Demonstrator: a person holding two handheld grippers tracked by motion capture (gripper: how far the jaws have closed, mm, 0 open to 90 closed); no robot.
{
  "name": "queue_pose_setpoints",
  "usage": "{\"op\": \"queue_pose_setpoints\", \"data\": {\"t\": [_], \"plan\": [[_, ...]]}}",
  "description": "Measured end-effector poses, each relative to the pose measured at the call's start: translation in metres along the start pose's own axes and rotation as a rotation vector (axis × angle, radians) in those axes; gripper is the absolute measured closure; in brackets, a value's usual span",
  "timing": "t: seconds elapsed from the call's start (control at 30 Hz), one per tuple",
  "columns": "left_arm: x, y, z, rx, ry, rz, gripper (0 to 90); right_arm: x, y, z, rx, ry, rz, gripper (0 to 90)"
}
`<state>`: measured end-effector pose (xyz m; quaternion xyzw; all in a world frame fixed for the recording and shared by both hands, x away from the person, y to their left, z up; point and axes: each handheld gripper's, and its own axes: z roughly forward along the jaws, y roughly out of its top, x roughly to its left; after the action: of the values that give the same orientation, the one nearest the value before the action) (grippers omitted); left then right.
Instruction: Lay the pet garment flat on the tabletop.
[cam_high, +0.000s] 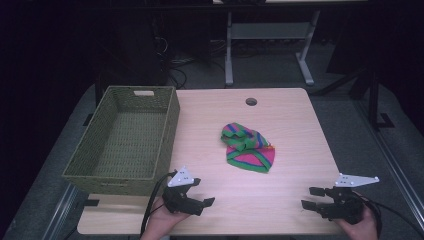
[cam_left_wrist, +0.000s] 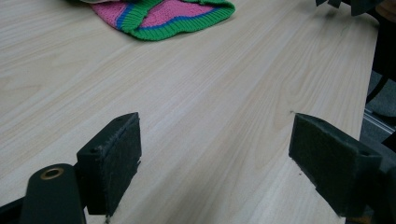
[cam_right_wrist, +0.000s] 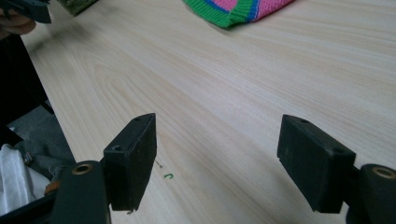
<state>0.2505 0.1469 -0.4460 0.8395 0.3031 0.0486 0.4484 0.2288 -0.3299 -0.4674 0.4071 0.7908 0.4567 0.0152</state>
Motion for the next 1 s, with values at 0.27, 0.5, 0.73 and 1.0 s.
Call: {"op": "queue_pose_setpoints", "data": {"t": [0.27,0.5,0.73,1.0], "plan": [[0.000,0.000,0.002,0.012,-0.006,0.011,16.7,0.001,0.003,0.002,-0.004,0.005,-0.009,27.6],[-0.001,-0.001,0.001,0.013,-0.011,0.009,16.6,0.001,0.007,0.005,-0.006,0.002,-0.009,26.5],[0.000,-0.002,0.000,0.005,-0.015,0.004,16.7,0.001,0.025,0.014,0.016,0.011,-0.023,25.0],[0.001,-0.002,0.000,0.001,-0.015,-0.005,16.6,-0.001,0.049,0.022,0.038,0.044,-0.041,24.2]]}}
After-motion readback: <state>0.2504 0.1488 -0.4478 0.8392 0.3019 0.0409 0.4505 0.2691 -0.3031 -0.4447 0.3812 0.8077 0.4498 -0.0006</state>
